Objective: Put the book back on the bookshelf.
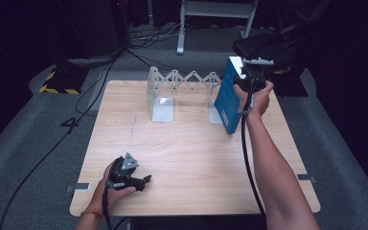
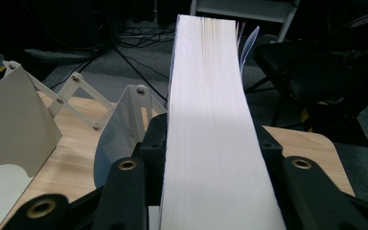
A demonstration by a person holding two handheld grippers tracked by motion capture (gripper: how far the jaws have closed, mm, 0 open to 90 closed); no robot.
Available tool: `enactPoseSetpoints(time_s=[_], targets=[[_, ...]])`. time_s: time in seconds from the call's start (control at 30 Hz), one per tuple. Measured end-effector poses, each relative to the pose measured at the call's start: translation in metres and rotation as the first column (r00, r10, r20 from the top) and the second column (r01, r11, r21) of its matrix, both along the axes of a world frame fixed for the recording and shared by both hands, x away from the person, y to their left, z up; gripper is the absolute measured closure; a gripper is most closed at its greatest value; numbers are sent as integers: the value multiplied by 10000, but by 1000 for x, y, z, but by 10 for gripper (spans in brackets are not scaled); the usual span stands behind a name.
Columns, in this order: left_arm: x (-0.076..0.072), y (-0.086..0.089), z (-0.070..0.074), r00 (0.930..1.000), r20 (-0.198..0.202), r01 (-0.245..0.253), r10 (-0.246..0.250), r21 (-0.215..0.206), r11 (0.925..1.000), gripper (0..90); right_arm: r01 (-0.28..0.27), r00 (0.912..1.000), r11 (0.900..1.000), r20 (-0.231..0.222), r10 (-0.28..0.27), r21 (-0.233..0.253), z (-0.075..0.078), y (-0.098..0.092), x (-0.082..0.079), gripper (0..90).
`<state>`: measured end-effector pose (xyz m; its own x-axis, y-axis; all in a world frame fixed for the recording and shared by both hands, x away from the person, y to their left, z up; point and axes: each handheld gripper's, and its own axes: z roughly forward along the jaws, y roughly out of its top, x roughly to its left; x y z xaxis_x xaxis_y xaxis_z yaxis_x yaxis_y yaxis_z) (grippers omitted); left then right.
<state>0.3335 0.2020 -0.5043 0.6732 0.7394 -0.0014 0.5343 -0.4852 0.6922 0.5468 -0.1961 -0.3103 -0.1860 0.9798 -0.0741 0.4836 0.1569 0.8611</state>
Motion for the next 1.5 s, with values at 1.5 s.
enactPoseSetpoints(time_s=[1.5], targets=[[1,0,0,9999,-102,-12,11,-42,10000,148,-1495,9888,9881,-60,1494,-359,-36,-29,-52,426]])
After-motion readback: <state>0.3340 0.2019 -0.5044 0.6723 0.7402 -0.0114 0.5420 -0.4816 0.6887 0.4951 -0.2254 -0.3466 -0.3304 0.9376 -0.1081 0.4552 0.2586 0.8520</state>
